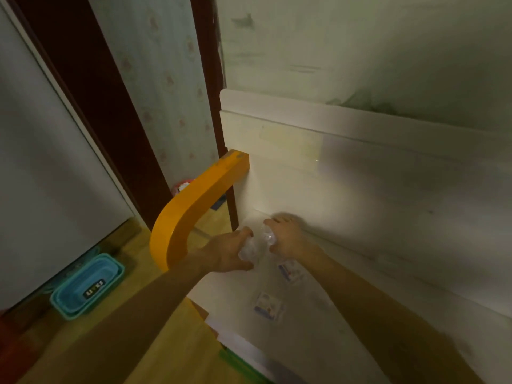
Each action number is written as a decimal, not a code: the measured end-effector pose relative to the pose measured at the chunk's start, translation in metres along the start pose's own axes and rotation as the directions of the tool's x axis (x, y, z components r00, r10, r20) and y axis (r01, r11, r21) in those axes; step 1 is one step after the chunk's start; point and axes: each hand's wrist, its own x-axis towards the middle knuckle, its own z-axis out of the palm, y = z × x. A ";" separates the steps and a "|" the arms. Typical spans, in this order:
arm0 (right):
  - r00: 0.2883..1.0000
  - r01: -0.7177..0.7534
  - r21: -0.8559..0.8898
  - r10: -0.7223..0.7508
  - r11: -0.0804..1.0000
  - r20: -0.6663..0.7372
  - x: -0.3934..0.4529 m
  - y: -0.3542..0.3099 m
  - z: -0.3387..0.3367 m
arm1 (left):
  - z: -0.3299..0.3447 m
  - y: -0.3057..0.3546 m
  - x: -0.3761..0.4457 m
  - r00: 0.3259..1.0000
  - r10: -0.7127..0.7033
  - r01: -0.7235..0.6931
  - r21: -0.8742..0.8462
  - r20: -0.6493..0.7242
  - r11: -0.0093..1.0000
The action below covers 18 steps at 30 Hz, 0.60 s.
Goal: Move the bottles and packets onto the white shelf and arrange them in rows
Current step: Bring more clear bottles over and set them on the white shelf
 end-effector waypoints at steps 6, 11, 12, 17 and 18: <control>0.993 -0.049 0.228 0.072 0.972 -0.092 -0.013 0.000 -0.001 | -0.001 -0.002 0.001 1.000 -0.005 0.006 -0.046 0.017 0.999; 0.947 -0.116 0.460 0.238 0.880 -0.216 -0.061 0.009 -0.015 | -0.013 0.002 -0.007 0.997 0.045 -0.043 -0.027 0.065 0.999; 0.928 -0.124 0.438 0.260 0.890 -0.267 -0.071 0.010 -0.018 | -0.016 0.003 -0.010 0.996 0.059 -0.058 -0.020 0.062 0.998; 0.800 -0.227 0.433 0.421 0.872 -0.428 -0.123 0.004 -0.046 | -0.041 0.019 -0.027 0.989 0.128 -0.131 -0.036 -0.070 0.991; 0.767 -0.234 0.479 0.463 0.846 -0.443 -0.134 0.000 -0.053 | -0.047 0.024 -0.030 0.985 0.145 -0.151 -0.053 -0.097 0.987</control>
